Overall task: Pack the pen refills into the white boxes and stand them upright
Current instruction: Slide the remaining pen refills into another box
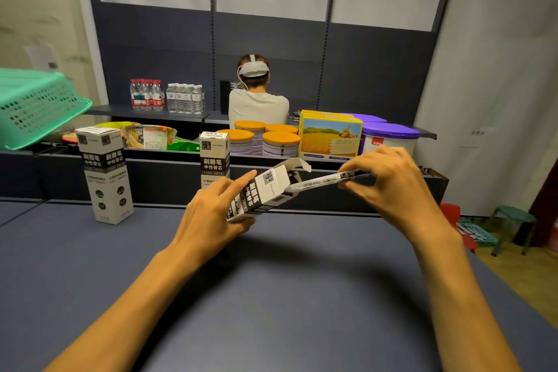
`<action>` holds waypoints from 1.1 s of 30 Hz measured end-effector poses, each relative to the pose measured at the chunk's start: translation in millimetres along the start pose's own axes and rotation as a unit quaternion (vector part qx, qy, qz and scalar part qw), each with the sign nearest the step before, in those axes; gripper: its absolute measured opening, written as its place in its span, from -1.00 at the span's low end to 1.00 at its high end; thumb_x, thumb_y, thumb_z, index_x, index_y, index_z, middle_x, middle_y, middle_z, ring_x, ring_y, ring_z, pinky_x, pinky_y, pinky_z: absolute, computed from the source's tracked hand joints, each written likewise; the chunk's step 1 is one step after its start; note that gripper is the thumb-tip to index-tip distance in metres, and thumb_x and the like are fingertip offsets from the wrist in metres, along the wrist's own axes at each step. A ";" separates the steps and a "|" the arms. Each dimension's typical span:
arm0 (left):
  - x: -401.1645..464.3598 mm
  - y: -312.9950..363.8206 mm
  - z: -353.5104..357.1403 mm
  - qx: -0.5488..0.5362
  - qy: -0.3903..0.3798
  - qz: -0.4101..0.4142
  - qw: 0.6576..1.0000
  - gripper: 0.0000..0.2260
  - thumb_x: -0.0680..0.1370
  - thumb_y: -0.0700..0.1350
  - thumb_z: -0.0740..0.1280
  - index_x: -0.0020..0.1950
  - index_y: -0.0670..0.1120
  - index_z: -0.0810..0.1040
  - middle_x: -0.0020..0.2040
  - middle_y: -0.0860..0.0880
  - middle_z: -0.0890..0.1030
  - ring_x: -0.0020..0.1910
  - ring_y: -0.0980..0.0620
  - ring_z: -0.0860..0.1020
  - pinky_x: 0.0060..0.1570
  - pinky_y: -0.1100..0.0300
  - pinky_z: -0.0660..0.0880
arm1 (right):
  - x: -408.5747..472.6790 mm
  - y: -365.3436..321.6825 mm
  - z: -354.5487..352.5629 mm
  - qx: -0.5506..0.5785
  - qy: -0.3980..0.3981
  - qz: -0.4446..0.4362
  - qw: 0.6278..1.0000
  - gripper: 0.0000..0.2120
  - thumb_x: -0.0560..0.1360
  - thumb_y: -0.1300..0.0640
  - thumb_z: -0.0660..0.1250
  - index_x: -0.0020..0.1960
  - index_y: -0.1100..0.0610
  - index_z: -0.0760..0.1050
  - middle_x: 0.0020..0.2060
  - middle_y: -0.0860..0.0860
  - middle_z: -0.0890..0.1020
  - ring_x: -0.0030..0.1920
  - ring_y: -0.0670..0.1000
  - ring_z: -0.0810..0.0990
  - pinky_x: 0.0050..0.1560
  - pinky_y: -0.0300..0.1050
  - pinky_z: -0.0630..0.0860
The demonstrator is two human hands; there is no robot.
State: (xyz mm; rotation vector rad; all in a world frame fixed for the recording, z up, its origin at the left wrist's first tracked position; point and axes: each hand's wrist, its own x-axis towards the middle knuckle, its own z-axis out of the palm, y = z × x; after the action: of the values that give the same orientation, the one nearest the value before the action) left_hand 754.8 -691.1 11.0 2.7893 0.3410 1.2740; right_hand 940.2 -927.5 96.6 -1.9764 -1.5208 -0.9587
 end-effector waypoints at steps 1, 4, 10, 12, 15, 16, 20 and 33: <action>0.1 0.4 -0.2 0.002 0.001 0.002 1.000 -0.20 0.34 0.00 0.56 0.50 0.06 0.26 0.12 -0.04 0.53 -0.04 0.00 0.52 -0.11 0.09 0.53 | 1.5 -4.5 1.0 -0.021 0.009 -0.013 1.000 -0.81 0.35 0.09 0.53 -0.04 0.05 0.64 -0.17 0.00 0.68 -0.09 0.04 0.57 -0.01 -0.07 0.35; -0.4 1.7 -0.1 0.008 0.002 0.007 1.000 -0.19 0.33 0.00 0.57 0.50 0.05 0.27 0.11 -0.05 0.53 -0.05 -0.01 0.52 -0.12 0.11 0.51 | 5.1 -18.7 8.6 -0.053 0.030 -0.042 0.997 -0.80 0.33 0.08 0.55 -0.07 0.05 0.64 -0.19 0.00 0.67 -0.09 0.08 0.59 0.02 -0.02 0.39; -0.4 3.3 0.1 0.009 -0.003 0.013 1.000 -0.18 0.32 0.00 0.57 0.50 0.04 0.26 0.12 -0.06 0.54 -0.03 -0.03 0.52 -0.11 0.09 0.53 | 4.9 -42.5 30.4 -0.080 0.039 -0.100 0.991 -0.77 0.36 0.03 0.53 -0.02 0.05 0.63 -0.12 0.00 0.67 -0.04 0.07 0.59 0.14 0.03 0.40; -0.3 3.4 -0.8 0.008 -0.001 0.012 1.000 -0.18 0.32 0.00 0.57 0.50 0.04 0.26 0.12 -0.06 0.53 -0.04 -0.03 0.52 -0.11 0.09 0.52 | 3.4 -39.2 27.9 -0.065 0.055 -0.080 0.993 -0.68 0.36 -0.02 0.53 0.07 0.05 0.62 -0.04 0.01 0.67 0.03 0.06 0.58 0.22 0.02 0.35; -0.3 3.7 -1.7 0.010 0.003 0.011 1.000 -0.19 0.32 -0.01 0.57 0.50 0.04 0.27 0.11 -0.06 0.54 -0.04 -0.02 0.52 -0.11 0.10 0.51 | 0.6 -27.8 21.0 -0.018 0.073 -0.038 0.996 -0.63 0.39 -0.04 0.50 0.15 0.06 0.58 0.03 0.00 0.65 0.10 0.04 0.56 0.25 -0.04 0.29; -0.5 4.1 -1.8 0.010 0.003 0.011 1.000 -0.19 0.32 -0.01 0.57 0.50 0.03 0.27 0.10 -0.06 0.54 -0.04 -0.02 0.52 -0.11 0.11 0.50 | -0.4 -24.5 20.6 -0.006 0.074 -0.031 0.997 -0.66 0.40 -0.01 0.50 0.13 0.06 0.58 0.01 0.00 0.65 0.08 0.04 0.56 0.22 -0.07 0.30; -0.1 6.8 -1.3 0.007 0.001 0.017 1.000 -0.19 0.32 -0.01 0.57 0.49 0.02 0.28 0.10 -0.07 0.54 -0.03 -0.02 0.52 -0.11 0.12 0.50 | -2.0 -27.6 30.3 0.013 0.066 -0.063 0.996 -0.81 0.41 0.13 0.47 0.01 0.12 0.62 -0.10 0.03 0.68 -0.04 0.07 0.63 0.06 -0.09 0.42; -0.6 10.2 -1.5 0.008 -0.003 0.025 1.000 -0.19 0.32 -0.01 0.57 0.50 0.02 0.28 0.10 -0.06 0.54 -0.02 -0.01 0.52 -0.11 0.15 0.49 | -7.2 -29.7 43.7 0.208 0.016 0.022 0.978 -0.81 0.48 0.20 0.41 0.07 0.04 0.59 -0.01 -0.06 0.66 -0.01 -0.06 0.62 -0.05 -0.03 0.62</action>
State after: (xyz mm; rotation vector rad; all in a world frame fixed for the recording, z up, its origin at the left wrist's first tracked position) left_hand 755.1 -701.2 13.0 2.8310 0.2835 1.2784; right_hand 921.4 -892.3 61.4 -1.6797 -1.5078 -0.5897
